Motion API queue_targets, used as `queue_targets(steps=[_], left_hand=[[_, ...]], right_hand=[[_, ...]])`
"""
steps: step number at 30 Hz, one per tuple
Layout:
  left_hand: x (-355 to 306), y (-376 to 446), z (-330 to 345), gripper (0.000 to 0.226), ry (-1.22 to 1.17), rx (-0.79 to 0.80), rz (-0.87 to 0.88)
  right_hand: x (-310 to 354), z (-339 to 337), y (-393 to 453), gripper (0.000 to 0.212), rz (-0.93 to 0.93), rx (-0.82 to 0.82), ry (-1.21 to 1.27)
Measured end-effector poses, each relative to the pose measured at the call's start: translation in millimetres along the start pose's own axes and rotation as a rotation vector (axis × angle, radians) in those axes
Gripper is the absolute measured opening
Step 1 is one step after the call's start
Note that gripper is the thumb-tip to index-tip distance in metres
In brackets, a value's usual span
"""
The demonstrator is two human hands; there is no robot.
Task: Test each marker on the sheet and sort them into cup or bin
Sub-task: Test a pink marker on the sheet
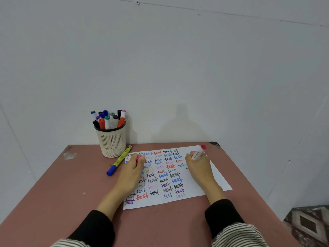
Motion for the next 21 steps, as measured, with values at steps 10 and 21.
queue_targets(steps=[10, 21], left_hand=[[-2, -1, 0, 0.039, -0.01, 0.011, 0.01], [-31, -12, -6, 0.011, -0.132, 0.03, 0.137]], right_hand=[[-10, -29, 3, 0.025, 0.07, -0.256, 0.465], [9, -41, -4, 0.03, 0.006, -0.344, 0.513]])
Point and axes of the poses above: each hand's wrist, its own y-axis towards the middle knuckle, its own z-axis out of the palm, x = y × z, the point moved 10 cm from there along y, towards the middle knuckle, and after that the axes turned 5 degrees about -z, right-handed, at the moved point
